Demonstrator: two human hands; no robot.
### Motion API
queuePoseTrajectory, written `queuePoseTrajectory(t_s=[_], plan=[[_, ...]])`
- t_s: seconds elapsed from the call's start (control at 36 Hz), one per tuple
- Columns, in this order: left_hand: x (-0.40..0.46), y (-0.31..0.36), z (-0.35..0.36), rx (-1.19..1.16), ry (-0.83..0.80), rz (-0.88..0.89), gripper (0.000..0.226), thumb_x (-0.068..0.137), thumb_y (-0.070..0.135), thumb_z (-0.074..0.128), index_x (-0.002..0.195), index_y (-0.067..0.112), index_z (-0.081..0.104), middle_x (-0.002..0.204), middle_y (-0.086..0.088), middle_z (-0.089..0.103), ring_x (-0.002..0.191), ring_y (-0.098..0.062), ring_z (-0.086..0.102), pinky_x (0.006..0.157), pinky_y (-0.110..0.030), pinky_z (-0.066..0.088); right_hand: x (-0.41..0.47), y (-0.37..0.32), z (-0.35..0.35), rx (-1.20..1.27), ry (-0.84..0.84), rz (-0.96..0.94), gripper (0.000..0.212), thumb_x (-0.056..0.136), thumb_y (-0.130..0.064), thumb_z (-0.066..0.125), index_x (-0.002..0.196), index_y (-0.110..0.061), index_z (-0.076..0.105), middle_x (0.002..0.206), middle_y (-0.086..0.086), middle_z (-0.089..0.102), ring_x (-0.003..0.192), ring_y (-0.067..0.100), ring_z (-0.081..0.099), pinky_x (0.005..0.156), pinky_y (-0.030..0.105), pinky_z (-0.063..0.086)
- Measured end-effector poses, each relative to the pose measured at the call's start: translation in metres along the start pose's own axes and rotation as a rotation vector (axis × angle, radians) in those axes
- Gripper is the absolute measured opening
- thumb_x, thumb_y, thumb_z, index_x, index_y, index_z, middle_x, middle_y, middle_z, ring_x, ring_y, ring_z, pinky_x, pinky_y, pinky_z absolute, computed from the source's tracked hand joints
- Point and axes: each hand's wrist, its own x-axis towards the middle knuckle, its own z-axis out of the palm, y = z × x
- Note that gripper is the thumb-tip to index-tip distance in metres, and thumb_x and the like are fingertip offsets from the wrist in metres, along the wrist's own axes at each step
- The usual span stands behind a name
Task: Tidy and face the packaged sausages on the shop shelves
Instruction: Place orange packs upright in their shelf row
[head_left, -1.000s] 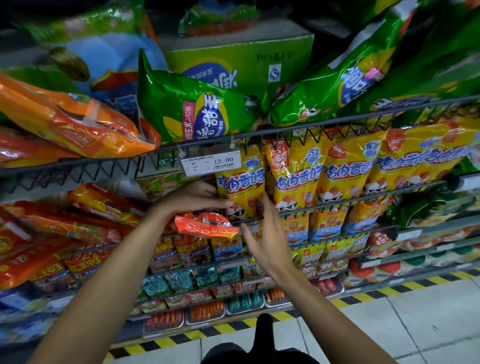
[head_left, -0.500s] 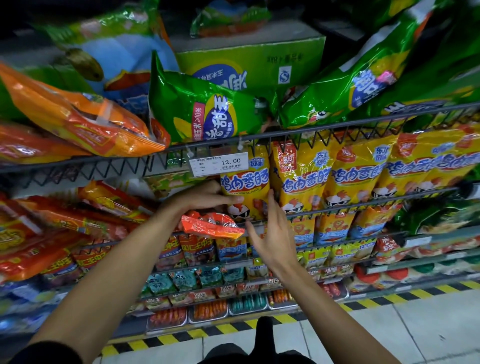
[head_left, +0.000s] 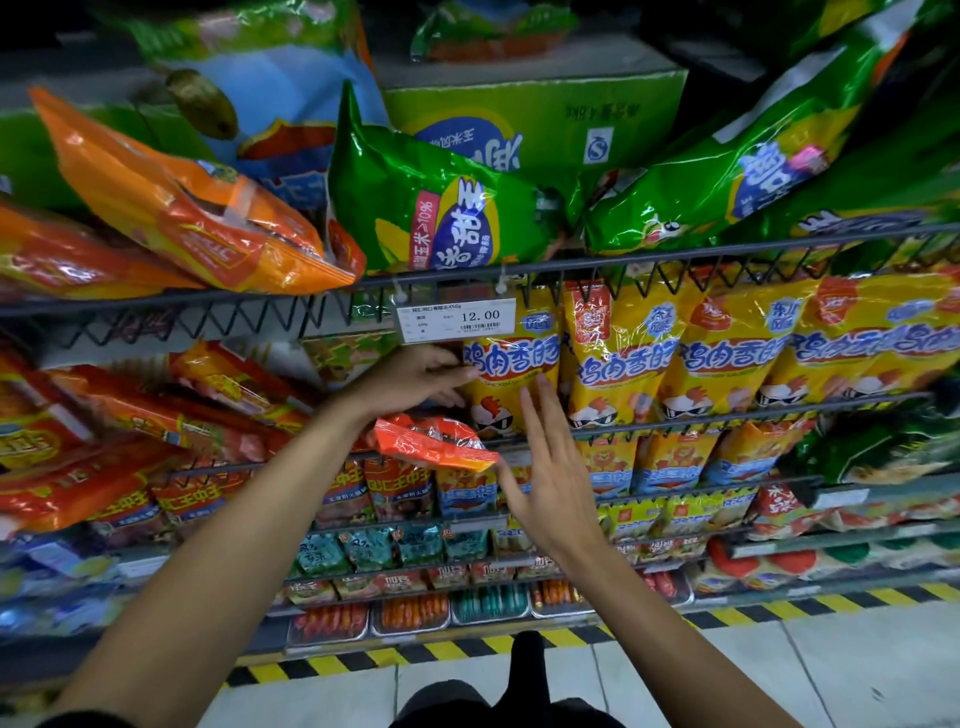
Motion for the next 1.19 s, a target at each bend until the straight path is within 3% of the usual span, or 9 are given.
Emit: queuePoseTrajectory(t_s=[0.14,0.33,0.56,0.61,0.69,0.86,0.97,1.08,1.19], plan=[[0.005,-0.008,0.001,-0.018,0.012,-0.006,0.025,0.104,0.03,0.055,0.109,0.01,0.068,0.098,-0.003,0.077,0.085,-0.007,0.077,0.082,-0.023,0.061,0.001,0.005,0.003,-0.062,-0.021,-0.021,0.081,0.103,-0.04,0.059,0.163,-0.01,0.014,0.172,0.007,0.0,0.159,0.022,0.006,0.125,0.045,0.027],[-0.019,-0.024,-0.004,-0.092,0.11,0.019,0.033,0.103,0.03,0.052,0.12,0.008,0.071,0.117,-0.005,0.075,0.104,-0.008,0.073,0.101,-0.03,0.055,0.004,0.005,-0.006,0.001,-0.011,-0.042,0.074,0.101,-0.031,0.061,0.162,-0.012,0.023,0.172,0.004,0.009,0.159,0.021,0.006,0.128,0.038,0.017],[-0.082,-0.036,0.015,-0.131,0.507,0.142,0.031,0.107,0.009,0.048,0.124,0.019,0.073,0.13,0.013,0.07,0.13,-0.006,0.058,0.112,-0.022,0.041,0.004,0.016,-0.007,0.007,-0.077,-0.12,0.069,0.097,-0.018,0.068,0.158,-0.014,0.035,0.171,0.003,0.013,0.159,0.022,0.011,0.124,0.041,0.03],[-0.096,-0.042,0.022,-0.111,0.596,0.122,0.034,0.106,0.005,0.048,0.126,0.019,0.071,0.128,0.012,0.071,0.123,-0.011,0.063,0.11,-0.027,0.046,-0.002,0.012,-0.007,0.104,-0.108,-0.092,0.07,0.099,-0.017,0.065,0.16,-0.021,0.03,0.17,-0.003,0.016,0.158,0.016,0.011,0.124,0.036,0.029],[-0.116,-0.052,0.032,-0.053,0.631,0.083,0.041,0.106,0.003,0.049,0.135,0.028,0.066,0.118,0.012,0.073,0.089,-0.034,0.065,0.083,-0.042,0.053,-0.01,0.0,-0.009,0.256,-0.197,-0.063,0.076,0.101,-0.02,0.064,0.162,-0.033,0.021,0.168,-0.02,0.013,0.154,-0.001,0.011,0.114,0.004,0.021],[-0.138,-0.054,0.048,0.135,0.633,-0.019,0.054,0.101,0.011,0.062,0.142,0.044,0.05,0.144,0.028,0.051,0.134,0.011,0.044,0.113,-0.017,0.038,-0.009,-0.019,0.003,0.526,-0.356,0.097,0.078,0.1,-0.037,0.065,0.152,-0.054,0.01,0.156,-0.038,0.016,0.141,-0.018,0.018,0.103,-0.006,0.02],[-0.137,-0.052,0.048,0.222,0.608,0.007,0.063,0.098,0.012,0.067,0.146,0.044,0.042,0.148,0.03,0.04,0.138,0.02,0.03,0.11,-0.004,0.026,0.001,-0.033,0.009,0.699,-0.314,0.189,0.08,0.093,-0.027,0.075,0.154,-0.042,0.026,0.141,-0.043,0.03,0.124,-0.033,0.029,0.098,-0.007,0.027],[-0.126,-0.052,0.042,0.235,0.548,0.044,0.069,0.096,0.018,0.072,0.153,0.038,0.04,0.154,0.025,0.038,0.142,0.018,0.026,0.113,-0.003,0.021,0.013,-0.04,0.016,0.824,-0.208,0.265,0.072,0.084,-0.002,0.081,0.139,-0.037,0.05,0.127,-0.025,0.056,0.113,-0.018,0.055,0.089,0.007,0.049],[-0.112,-0.053,0.03,0.241,0.541,0.096,0.061,0.096,0.018,0.072,0.151,0.026,0.048,0.148,0.018,0.046,0.137,0.013,0.035,0.112,-0.005,0.025,0.023,-0.047,0.014,0.792,-0.078,0.266,0.053,0.084,-0.006,0.081,0.128,-0.028,0.061,0.116,-0.019,0.066,0.106,-0.014,0.061,0.091,0.017,0.056]])
